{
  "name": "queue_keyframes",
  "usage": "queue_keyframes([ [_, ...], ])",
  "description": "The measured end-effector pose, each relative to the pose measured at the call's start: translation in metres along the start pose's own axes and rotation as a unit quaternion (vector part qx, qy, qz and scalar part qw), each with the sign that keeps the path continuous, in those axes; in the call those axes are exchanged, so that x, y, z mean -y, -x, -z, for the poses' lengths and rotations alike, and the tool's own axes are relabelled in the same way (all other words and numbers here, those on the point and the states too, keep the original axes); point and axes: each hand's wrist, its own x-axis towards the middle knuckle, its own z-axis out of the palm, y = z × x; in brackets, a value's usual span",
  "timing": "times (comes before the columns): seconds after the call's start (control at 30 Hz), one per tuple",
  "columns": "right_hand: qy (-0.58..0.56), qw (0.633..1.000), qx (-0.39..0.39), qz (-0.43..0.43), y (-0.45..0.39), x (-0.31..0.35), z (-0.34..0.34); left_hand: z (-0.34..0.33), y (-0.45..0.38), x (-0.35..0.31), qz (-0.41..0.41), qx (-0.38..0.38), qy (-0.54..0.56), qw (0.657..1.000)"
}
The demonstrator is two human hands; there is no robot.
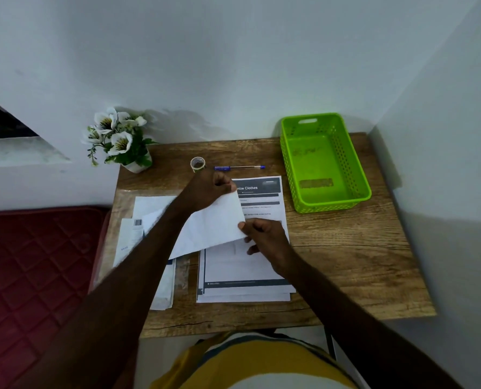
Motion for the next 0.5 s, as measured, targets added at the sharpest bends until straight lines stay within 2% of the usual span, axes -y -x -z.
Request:
queue_keyframes([
  [0.13,-0.143,0.984,-0.11,-0.002,-0.009,0.029,0.003,0.021,-0.01,-0.013,0.01,-0.045,0.061,0.997],
  [0.2,-0.174,0.97,-0.172,0.015,-0.025,0.048,0.003,0.03,-0.017,-0.022,0.028,-0.066,0.091,0.993],
  [0.27,-0.187,0.962,-0.196,0.027,-0.045,0.067,0.002,0.033,-0.024,-0.024,0.065,-0.101,0.158,0.98],
  [0.37,-0.124,0.975,-0.177,0.047,-0.074,0.076,0.007,0.018,-0.027,-0.007,0.109,-0.178,0.24,0.948],
  [0.43,-0.019,0.985,-0.164,0.052,-0.092,0.063,0.01,-0.004,-0.023,0.014,0.162,-0.227,0.239,0.93],
  [0.5,0.093,0.977,-0.177,0.07,-0.104,0.045,0.01,-0.029,-0.012,0.031,0.207,-0.243,0.244,0.916],
])
